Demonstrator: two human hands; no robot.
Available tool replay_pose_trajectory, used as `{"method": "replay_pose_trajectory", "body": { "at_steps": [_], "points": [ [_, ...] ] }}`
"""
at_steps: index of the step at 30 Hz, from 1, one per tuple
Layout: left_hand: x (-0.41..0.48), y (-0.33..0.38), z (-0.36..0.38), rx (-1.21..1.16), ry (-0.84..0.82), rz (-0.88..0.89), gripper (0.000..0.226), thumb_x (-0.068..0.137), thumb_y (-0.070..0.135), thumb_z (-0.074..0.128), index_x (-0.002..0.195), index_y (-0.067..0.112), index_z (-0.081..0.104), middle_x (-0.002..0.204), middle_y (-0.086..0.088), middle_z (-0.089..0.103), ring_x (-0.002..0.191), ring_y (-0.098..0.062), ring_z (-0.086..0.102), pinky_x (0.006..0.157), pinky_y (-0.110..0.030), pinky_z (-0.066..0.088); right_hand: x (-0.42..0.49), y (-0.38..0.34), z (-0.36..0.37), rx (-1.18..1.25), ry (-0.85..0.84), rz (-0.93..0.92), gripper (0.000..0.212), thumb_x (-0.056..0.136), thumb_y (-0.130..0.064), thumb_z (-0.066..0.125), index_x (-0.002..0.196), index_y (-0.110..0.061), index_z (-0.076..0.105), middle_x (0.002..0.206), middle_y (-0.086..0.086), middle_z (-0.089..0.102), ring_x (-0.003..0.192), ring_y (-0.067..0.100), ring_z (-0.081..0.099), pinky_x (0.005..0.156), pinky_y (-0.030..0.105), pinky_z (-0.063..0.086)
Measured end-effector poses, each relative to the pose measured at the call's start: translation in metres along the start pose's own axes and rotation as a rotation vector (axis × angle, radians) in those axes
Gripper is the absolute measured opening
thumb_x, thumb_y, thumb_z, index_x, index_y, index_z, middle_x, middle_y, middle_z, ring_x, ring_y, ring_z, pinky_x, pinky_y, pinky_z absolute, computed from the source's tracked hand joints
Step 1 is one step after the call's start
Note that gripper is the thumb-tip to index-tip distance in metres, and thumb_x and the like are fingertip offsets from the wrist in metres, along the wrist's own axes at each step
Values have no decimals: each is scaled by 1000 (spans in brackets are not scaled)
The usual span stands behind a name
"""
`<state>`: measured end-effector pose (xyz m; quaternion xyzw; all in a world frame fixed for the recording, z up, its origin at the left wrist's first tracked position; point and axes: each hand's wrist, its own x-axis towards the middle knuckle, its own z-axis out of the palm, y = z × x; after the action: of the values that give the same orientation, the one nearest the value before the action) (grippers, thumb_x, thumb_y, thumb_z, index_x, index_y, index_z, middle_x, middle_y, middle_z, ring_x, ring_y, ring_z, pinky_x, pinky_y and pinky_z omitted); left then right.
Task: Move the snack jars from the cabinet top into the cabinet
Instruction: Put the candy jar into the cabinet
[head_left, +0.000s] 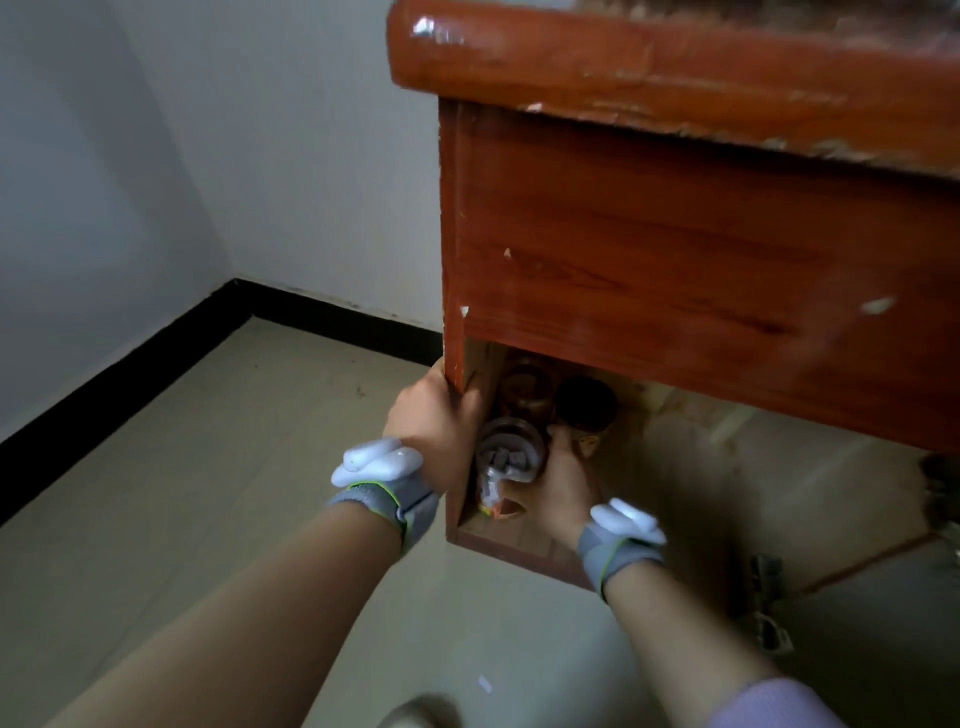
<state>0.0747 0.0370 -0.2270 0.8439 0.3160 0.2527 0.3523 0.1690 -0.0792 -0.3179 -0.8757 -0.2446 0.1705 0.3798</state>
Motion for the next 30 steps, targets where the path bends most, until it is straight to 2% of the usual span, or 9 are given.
{"method": "replay_pose_trajectory", "body": {
  "at_steps": [2,4,8,13,18,22,24,27,30],
  "points": [
    [-3,10,-2,62,-15,-80,26,82,38,46,91,16,56,92,-16,69,93,-42,63,71,-35,45,-15,-18,-23,-35,-17,-79,84,62,-32,81,133,-13,40,122,9,60,113,28,57,93,33,46],
    [-2,12,-1,180,-77,-229,29,89,31,48,105,9,57,108,-20,68,101,-42,62,79,-37,47,-25,-29,-44,-98,-55,-137,85,66,-29,82,137,-14,38,129,9,56,121,27,53,95,27,40],
    [-13,29,-17,339,-167,-300,41,84,42,51,108,9,59,111,-19,69,104,-40,64,82,-35,50,-72,-63,-99,-239,-31,-248,79,74,-35,77,140,-17,36,133,8,50,122,29,51,95,34,43],
    [-37,87,-54,402,-213,-125,48,88,45,44,104,5,65,106,-18,71,99,-38,66,71,-30,47,-132,-104,-177,-390,70,-362,60,79,-48,67,129,-26,43,123,-7,54,109,18,57,83,33,49],
    [-56,170,-90,398,-47,22,39,86,41,51,89,5,67,96,-19,72,92,-38,66,72,-33,50,-166,-137,-242,-403,254,-425,47,78,-49,65,117,-29,49,102,-11,58,87,15,57,79,35,51],
    [-60,231,-118,329,114,222,34,85,40,49,81,11,66,89,-10,69,89,-35,64,66,-29,41,-177,-160,-298,-381,436,-451,39,79,-44,66,110,-25,53,91,-9,59,77,15,55,75,34,50],
    [-55,259,-123,282,164,320,30,86,39,50,79,14,64,92,-7,65,92,-33,61,68,-30,41,-175,-168,-326,-378,497,-429,38,80,-41,66,111,-24,54,90,-8,59,77,15,55,74,33,49],
    [-41,280,-117,219,122,386,23,85,37,51,84,18,64,96,-5,59,100,-28,55,76,-34,44,-161,-166,-347,-375,556,-367,38,80,-37,67,112,-20,55,93,-8,56,79,15,52,74,33,48],
    [-23,292,-101,203,21,414,22,86,32,52,97,18,65,106,-6,59,111,-27,50,87,-34,42,-140,-158,-357,-348,554,-258,43,79,-34,68,114,-15,54,108,-1,57,98,19,55,84,34,47]
  ]
}}
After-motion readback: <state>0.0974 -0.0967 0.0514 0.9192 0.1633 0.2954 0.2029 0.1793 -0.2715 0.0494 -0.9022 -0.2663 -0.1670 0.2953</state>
